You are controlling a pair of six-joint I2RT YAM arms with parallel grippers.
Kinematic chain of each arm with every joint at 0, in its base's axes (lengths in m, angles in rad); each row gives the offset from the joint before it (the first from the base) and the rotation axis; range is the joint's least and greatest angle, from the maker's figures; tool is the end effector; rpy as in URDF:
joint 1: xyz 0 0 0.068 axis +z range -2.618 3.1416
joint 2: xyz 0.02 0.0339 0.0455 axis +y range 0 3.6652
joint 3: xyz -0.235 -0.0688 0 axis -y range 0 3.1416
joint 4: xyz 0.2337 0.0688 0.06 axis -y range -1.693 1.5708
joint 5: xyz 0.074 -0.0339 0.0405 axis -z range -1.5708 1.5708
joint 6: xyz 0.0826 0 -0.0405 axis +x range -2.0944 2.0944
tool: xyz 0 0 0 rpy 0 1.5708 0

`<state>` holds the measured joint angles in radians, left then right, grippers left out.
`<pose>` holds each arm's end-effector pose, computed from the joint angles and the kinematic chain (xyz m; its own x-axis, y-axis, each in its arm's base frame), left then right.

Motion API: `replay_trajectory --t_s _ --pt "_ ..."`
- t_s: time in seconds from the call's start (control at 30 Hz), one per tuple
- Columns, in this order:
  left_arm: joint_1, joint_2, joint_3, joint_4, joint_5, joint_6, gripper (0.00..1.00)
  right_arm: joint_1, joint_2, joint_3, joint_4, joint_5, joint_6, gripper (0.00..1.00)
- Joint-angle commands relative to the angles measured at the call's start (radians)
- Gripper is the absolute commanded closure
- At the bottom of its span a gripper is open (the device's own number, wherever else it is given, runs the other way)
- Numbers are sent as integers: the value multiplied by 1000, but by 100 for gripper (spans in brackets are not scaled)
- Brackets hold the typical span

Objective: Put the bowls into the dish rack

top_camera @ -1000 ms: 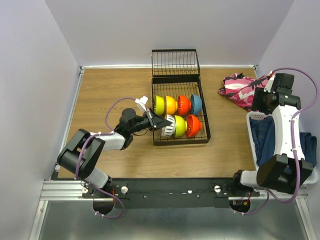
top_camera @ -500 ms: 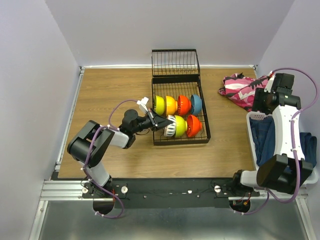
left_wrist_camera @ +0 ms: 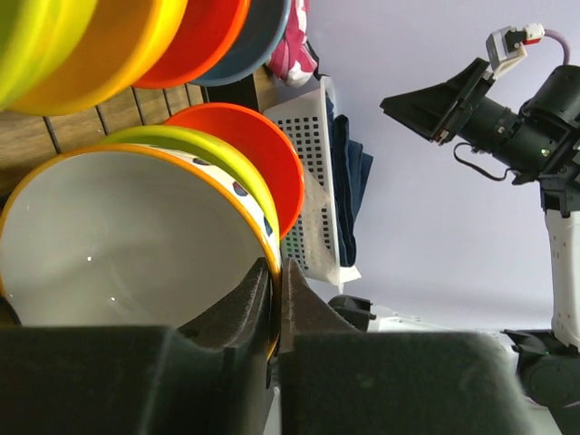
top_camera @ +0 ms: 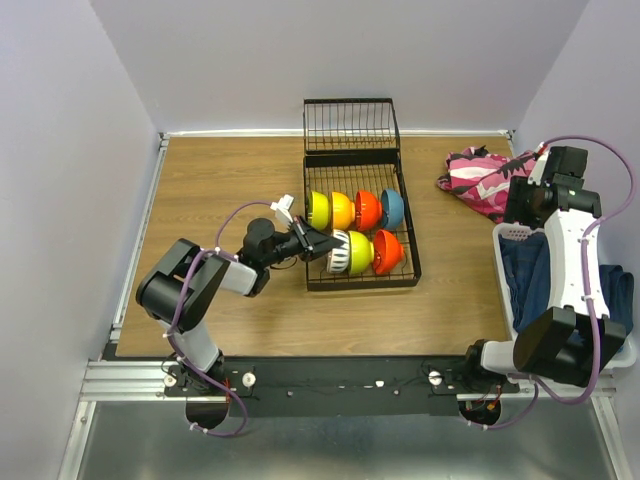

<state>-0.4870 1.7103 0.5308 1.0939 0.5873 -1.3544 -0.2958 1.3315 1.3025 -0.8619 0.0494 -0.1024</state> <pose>0.2786 -0.1993 0.1409 -0.8732 -0.4576 -0.1677 0.1146 0.1416 -0.9833 0.2839 -0.0908 0.2733 -0.7728 0.1288 -0.6215 0.2431 0.9646 -0.1025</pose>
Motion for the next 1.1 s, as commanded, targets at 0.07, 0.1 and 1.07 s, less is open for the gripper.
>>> replay_trajectory --t_s 0.07,0.1,1.07 --pt "16 -47 -9 -95 -30 93 66 -6 -9 -5 6 0 4 33" --pt "16 -57 -6 -136 -32 106 63 -6 -11 -8 9 -3 4 33" --pt "123 -574 26 -959 -210 681 26 -6 -133 -72 17 -129 40 30"
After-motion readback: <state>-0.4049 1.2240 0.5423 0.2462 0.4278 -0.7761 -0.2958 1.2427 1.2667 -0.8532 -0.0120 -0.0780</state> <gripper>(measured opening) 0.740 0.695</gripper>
